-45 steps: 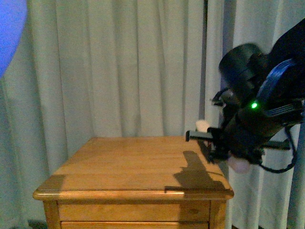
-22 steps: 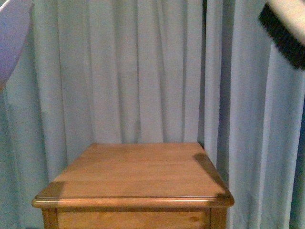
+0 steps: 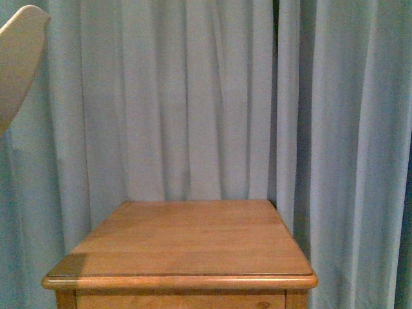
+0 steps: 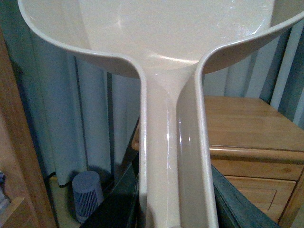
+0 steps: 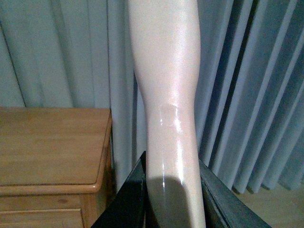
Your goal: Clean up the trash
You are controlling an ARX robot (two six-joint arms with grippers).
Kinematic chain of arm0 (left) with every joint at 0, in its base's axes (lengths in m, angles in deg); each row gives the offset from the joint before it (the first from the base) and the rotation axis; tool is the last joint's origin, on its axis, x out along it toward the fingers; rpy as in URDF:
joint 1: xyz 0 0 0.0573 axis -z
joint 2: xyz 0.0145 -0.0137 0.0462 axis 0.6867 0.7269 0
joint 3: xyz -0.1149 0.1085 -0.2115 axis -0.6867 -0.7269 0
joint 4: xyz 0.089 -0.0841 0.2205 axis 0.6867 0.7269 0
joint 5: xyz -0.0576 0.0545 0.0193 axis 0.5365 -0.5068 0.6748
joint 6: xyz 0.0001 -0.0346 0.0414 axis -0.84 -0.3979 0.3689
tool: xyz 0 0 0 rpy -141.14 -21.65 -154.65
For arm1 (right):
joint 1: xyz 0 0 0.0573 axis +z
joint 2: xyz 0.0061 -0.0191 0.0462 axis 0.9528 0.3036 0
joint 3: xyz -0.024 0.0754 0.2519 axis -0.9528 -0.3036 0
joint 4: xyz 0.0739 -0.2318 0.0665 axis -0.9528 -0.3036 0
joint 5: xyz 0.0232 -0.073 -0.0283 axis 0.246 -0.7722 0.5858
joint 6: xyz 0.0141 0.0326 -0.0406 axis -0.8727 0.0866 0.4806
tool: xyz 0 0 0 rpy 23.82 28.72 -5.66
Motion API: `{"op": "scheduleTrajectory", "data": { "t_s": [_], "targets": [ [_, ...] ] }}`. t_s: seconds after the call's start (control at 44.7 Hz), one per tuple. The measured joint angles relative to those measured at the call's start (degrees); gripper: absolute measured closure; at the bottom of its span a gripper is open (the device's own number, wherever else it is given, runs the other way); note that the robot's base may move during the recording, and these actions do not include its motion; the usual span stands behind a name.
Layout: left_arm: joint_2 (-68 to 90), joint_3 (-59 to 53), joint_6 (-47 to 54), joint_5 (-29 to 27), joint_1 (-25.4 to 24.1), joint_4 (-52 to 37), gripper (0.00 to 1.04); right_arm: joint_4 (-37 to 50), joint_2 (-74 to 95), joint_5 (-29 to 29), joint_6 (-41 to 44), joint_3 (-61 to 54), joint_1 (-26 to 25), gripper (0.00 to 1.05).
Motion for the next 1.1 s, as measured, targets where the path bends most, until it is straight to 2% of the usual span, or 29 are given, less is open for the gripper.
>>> {"op": "scheduleTrajectory", "data": {
  "t_s": [1.096],
  "targets": [
    [-0.17, -0.04, -0.02, -0.07, -0.02, 0.00, 0.78, 0.92, -0.39, -0.46, 1.20, -1.03, 0.50, 0.84]
  ]
}}
